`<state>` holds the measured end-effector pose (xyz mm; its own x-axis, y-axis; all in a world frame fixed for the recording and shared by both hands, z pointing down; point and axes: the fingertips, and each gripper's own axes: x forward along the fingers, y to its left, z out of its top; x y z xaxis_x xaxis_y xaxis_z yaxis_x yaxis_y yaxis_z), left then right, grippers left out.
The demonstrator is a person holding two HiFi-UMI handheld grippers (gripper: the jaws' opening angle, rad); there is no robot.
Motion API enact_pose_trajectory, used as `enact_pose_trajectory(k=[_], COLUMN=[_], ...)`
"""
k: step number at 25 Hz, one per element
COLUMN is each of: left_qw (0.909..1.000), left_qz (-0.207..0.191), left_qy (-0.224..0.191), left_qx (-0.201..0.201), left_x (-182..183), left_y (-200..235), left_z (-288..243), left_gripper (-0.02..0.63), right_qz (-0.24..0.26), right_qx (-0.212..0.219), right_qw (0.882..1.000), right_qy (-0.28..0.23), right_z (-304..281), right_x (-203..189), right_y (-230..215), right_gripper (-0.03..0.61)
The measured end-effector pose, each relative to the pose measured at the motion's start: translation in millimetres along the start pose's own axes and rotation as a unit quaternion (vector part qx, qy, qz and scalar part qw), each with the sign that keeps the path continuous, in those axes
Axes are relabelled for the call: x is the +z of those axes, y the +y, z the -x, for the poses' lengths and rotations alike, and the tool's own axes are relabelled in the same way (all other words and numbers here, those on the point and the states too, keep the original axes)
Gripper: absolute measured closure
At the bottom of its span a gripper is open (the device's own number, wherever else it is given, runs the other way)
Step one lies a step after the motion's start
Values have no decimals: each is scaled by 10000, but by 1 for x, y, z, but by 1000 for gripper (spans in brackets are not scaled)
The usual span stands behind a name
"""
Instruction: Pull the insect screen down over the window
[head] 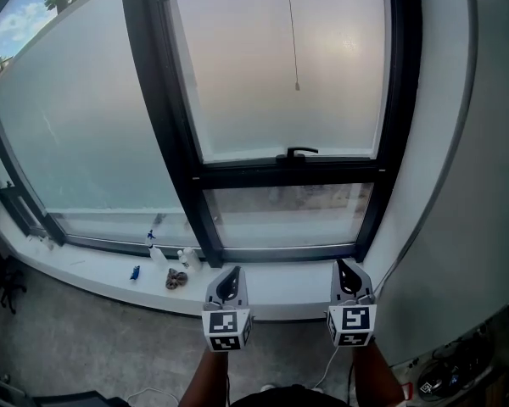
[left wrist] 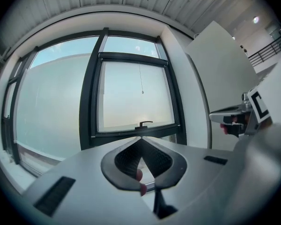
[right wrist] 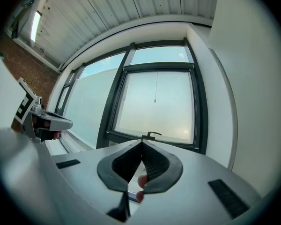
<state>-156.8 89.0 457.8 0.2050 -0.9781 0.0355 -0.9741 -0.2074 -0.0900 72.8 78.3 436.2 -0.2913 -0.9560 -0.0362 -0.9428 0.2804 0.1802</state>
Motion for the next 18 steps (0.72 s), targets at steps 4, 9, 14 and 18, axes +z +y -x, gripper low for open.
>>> enact_pose_trajectory(k=[4,9,14,18], left_qw=[10000,9997,9994,9991], left_qz=[-58,-111,-206,-357], left_qy=[-20,-47,-93,-36], left_qx=[-73,-193,-244,-247], left_x=[-1,0,8,8], left_y=[17,33,37,34], left_z=[-8,-19,-41,-67], left_gripper=[611,611,611,611], right_qz=[-25,-25,-10,-63], right_qx=[-80,-208,-229,-191], right_qw=[10000,9997,9997,9997], right_qy=[24,79,106,110], right_z=[-14,-28,-49,-73], right_x=[0,1,6,1], right_y=[12,20,15,7], right_gripper=[575,575,575,575])
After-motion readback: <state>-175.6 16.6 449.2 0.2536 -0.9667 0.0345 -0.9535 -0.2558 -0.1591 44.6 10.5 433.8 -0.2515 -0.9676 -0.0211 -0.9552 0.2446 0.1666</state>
